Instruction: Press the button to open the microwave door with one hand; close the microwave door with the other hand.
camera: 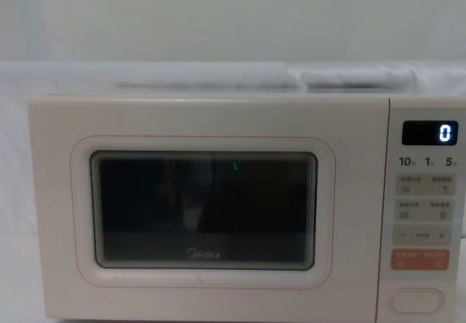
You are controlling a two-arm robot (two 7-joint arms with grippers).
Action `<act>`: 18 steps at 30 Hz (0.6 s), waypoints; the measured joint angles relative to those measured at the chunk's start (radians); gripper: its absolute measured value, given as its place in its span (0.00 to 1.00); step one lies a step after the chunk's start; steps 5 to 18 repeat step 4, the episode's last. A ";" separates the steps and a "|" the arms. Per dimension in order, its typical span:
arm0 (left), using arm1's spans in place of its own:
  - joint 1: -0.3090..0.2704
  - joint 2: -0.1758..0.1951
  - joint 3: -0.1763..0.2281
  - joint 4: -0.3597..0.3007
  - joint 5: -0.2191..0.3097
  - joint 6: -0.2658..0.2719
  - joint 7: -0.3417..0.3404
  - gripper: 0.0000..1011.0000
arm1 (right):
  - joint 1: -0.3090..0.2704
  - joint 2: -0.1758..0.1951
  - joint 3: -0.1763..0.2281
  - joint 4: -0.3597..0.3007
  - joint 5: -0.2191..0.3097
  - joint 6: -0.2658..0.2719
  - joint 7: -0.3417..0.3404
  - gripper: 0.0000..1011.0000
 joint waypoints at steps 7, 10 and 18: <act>0.000 0.000 0.000 0.000 0.000 0.000 0.000 0.99 | 0.000 0.000 0.000 0.000 0.000 0.000 0.000 0.99; 0.000 0.000 0.000 0.000 0.000 0.000 0.000 0.99 | 0.000 0.000 0.000 0.000 0.000 0.000 0.000 0.99; 0.000 0.000 0.000 0.000 0.000 0.000 0.000 0.99 | 0.000 0.000 0.000 0.000 0.000 0.000 0.000 0.99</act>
